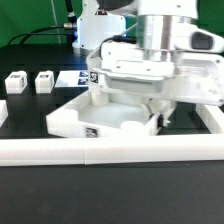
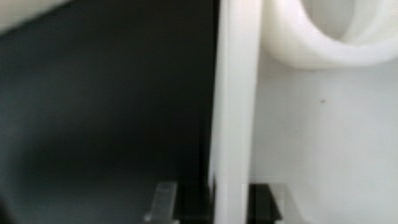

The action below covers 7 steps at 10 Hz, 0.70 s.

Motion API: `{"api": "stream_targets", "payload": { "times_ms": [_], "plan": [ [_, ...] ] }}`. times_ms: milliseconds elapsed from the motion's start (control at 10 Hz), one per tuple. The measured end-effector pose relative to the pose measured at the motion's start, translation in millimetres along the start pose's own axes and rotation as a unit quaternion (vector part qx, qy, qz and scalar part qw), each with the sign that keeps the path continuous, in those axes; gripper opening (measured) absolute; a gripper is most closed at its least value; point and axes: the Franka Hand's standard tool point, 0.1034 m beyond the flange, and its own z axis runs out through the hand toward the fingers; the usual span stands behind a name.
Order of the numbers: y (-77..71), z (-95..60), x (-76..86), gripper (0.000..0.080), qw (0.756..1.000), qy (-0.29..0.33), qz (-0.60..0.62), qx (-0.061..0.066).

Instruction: Assemble square table

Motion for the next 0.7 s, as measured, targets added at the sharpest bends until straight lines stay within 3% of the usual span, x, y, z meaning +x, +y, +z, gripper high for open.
{"api": "stream_targets", "payload": {
  "times_ms": [100,600,700],
  "plan": [
    [2.2,-0.6,3.8,0.0064,0.998,0.009,-0.061,-0.002],
    [-1.3,0.3,2.9,0.0060,0.998,0.009,-0.056,-0.003],
    [1.9,0.1,3.3,0.0060,0.997,0.019,-0.080,0.009]
  ]
}}
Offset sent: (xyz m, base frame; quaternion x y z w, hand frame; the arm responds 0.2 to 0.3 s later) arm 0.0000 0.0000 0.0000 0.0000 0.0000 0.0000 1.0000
